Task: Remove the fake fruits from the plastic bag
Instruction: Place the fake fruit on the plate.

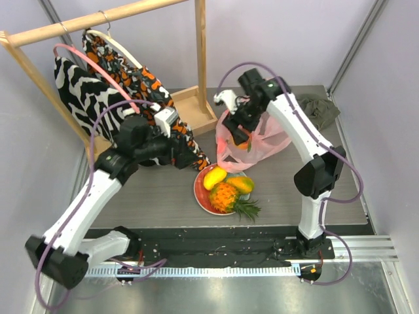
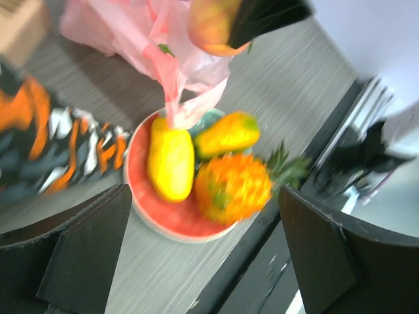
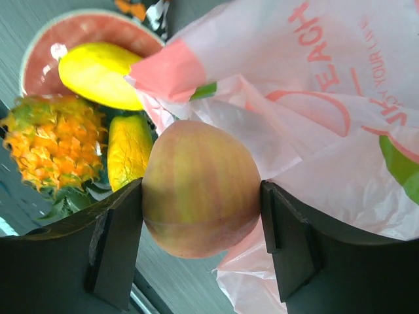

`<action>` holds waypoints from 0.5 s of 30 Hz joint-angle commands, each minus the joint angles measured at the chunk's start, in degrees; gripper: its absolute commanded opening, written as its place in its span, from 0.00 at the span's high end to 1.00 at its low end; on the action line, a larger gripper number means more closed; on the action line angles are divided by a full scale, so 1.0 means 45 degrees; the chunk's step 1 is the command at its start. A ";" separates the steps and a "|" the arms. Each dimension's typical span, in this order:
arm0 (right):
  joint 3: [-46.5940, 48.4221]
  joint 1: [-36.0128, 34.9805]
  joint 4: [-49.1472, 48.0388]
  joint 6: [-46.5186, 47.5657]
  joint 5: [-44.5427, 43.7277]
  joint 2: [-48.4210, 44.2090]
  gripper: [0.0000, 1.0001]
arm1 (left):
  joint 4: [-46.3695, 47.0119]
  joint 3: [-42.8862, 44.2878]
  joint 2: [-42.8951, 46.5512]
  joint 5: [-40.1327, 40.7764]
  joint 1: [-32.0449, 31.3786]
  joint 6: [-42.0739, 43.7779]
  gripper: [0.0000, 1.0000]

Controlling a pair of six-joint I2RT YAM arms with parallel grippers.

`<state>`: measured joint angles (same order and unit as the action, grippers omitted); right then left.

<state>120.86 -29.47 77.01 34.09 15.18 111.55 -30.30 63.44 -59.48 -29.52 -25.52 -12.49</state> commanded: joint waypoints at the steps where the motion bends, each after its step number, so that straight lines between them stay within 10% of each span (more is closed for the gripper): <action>1: 0.1403 0.1371 0.1987 -0.0679 0.3245 -0.0941 0.42 | 0.4739 0.0488 -0.2319 -0.0746 -0.0403 -0.3102 0.00; 10: 0.2185 0.5199 0.2027 -0.2124 0.7185 -0.0277 0.40 | 0.6281 0.3304 -0.5860 0.4303 -0.3116 0.1639 0.00; 15: 0.1893 0.6997 0.1792 -0.3061 0.9143 0.0386 0.40 | 0.7554 0.5076 -0.7986 0.4216 -0.3918 0.3107 0.00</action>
<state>128.33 -2.55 77.56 25.19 44.62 111.39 -4.60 79.48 -90.11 -15.05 -41.60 -6.52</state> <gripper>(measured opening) 0.726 0.996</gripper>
